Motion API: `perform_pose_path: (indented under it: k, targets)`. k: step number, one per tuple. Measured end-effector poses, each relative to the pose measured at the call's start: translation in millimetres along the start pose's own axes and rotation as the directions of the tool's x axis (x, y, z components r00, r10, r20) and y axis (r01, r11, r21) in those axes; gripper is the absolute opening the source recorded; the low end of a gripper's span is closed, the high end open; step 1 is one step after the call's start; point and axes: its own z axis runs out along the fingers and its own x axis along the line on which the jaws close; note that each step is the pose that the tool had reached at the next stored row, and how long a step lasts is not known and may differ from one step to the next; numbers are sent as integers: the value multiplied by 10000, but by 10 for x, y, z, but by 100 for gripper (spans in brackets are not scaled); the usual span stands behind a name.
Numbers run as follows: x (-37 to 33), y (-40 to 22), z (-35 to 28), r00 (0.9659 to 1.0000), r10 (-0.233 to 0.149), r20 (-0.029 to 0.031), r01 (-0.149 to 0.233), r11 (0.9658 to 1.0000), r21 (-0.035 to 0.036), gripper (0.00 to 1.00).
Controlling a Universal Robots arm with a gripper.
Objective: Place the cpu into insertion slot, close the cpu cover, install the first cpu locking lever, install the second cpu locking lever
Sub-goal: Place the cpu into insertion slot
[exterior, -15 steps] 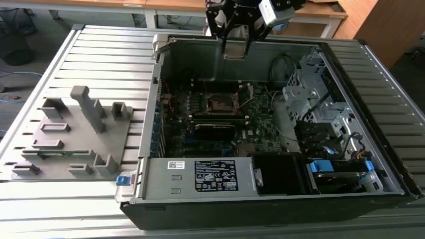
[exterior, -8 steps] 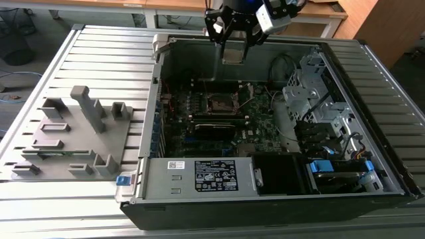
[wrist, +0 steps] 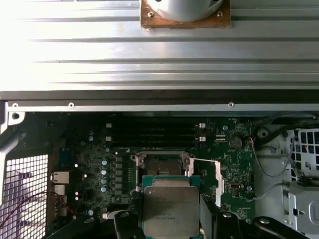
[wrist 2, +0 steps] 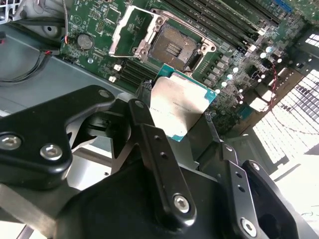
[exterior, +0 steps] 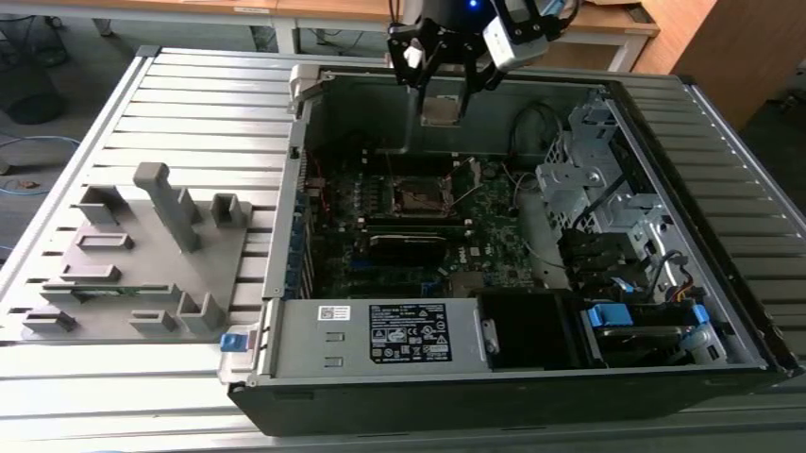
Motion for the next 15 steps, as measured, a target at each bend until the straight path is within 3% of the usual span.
perform_pose_path:
  k: [5, 15]
  targets:
    - [4, -6, 71, 10000, -10, 1, 10, 10000, 0, 54]
    - [5, -8, 91, 10000, -10, 0, 10, 10000, 0, 54]
